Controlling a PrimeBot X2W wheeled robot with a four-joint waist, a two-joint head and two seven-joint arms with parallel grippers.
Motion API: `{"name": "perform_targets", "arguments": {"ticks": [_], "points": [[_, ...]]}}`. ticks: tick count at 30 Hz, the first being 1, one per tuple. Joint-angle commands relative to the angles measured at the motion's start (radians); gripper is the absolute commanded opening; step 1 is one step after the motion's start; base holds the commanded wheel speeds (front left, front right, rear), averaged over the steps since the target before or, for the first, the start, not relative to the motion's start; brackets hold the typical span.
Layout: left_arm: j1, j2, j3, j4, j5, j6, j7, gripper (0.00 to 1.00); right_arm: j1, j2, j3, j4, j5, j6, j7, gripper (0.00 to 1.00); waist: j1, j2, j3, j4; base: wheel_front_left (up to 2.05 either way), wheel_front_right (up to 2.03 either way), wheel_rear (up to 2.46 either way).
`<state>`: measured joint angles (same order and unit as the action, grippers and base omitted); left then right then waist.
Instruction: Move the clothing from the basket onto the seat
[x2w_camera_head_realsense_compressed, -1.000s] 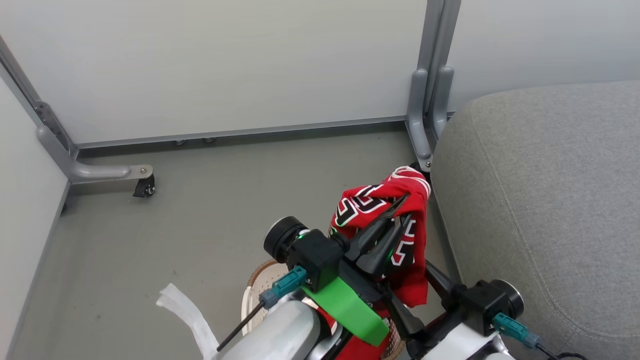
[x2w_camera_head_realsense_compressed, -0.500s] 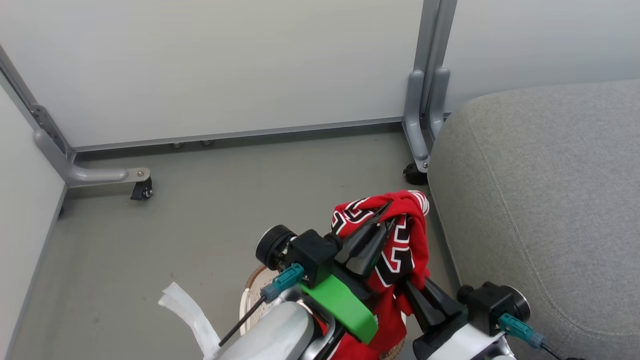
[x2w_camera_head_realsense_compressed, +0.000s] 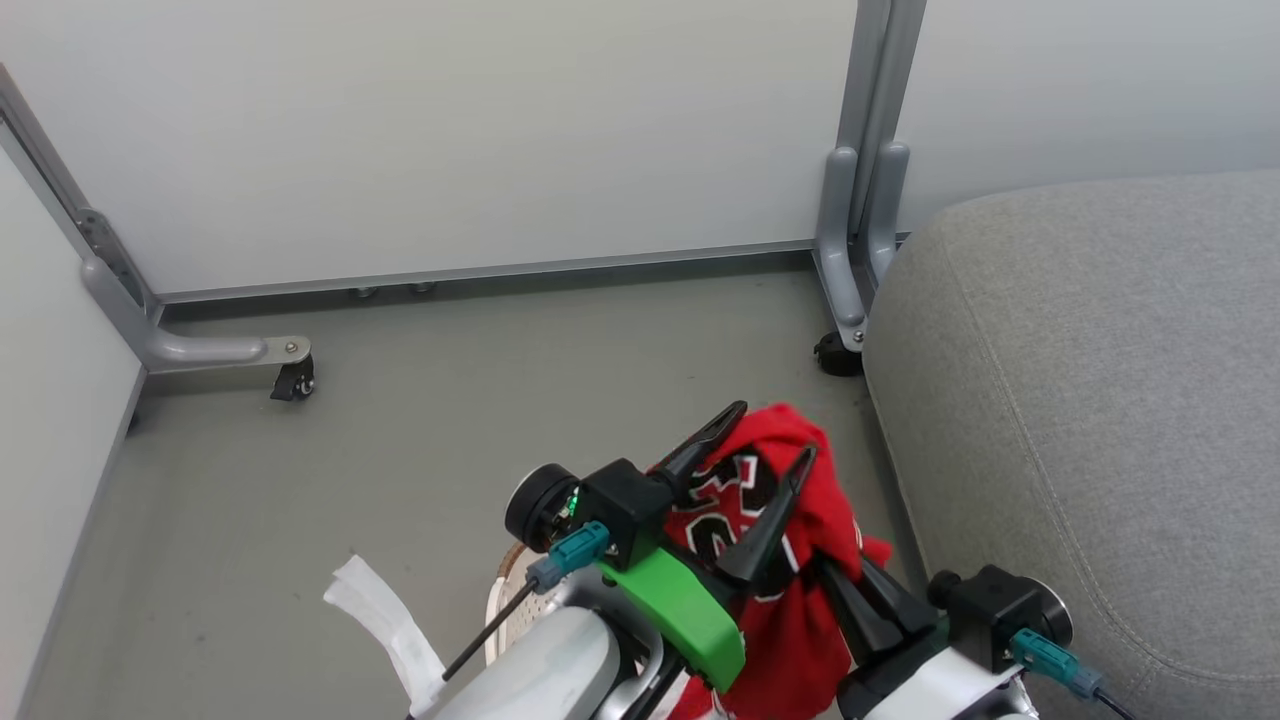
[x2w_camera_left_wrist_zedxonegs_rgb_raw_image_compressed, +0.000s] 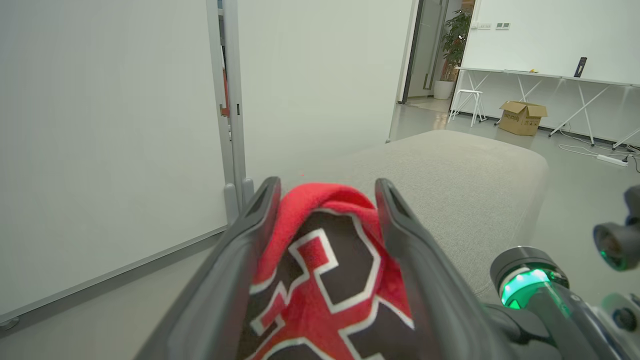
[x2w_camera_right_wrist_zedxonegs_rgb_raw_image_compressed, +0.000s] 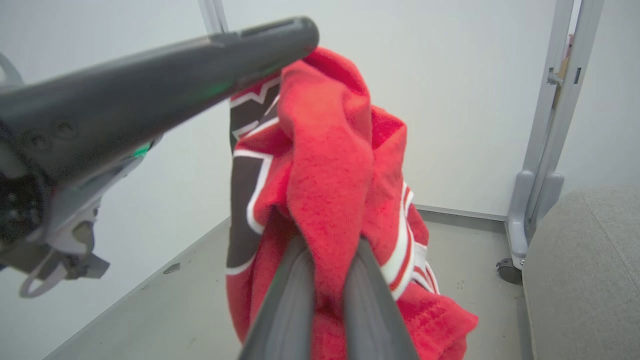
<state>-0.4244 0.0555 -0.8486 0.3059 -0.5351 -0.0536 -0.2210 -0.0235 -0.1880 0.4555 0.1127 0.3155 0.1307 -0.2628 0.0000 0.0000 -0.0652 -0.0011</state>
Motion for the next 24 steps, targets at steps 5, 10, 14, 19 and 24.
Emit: {"name": "perform_targets", "arguments": {"ticks": [5, 10, 14, 19, 24], "points": [[-0.003, 0.015, -0.001, -0.003, -0.004, 0.011, 0.005, 1.0, 0.01, 0.003, -0.007, -0.005, -0.003, 0.0, -0.003, 0.0, 0.0, 0.0, 0.003, 0.002, 0.0, 0.0, 0.0], [-0.007, 0.017, 0.002, -0.01, -0.007, 0.013, 0.002, 1.0, 0.007, 0.003, -0.008, -0.001, -0.006, 0.0, -0.003, 0.0, 0.0, 0.0, 0.007, -0.001, 0.0, 0.0, 0.0], [-0.011, 0.019, 0.003, -0.015, -0.009, 0.019, 0.002, 1.0, 0.005, 0.001, -0.009, 0.001, -0.007, 0.0, -0.003, 0.0, 0.0, 0.0, 0.011, -0.007, 0.0, 0.0, 0.0], [-0.014, 0.024, 0.0, -0.016, -0.011, 0.022, 0.003, 1.0, 0.001, 0.0, -0.011, 0.002, -0.008, 0.0, -0.003, 0.0, 0.0, 0.0, 0.016, -0.012, 0.0, 0.0, 0.0], [-0.013, 0.029, -0.004, -0.012, -0.008, 0.028, 0.003, 1.0, -0.003, -0.002, -0.022, -0.001, -0.008, 0.0, -0.003, 0.0, 0.0, 0.0, 0.025, -0.025, 0.0, 0.0, 0.0]]}}
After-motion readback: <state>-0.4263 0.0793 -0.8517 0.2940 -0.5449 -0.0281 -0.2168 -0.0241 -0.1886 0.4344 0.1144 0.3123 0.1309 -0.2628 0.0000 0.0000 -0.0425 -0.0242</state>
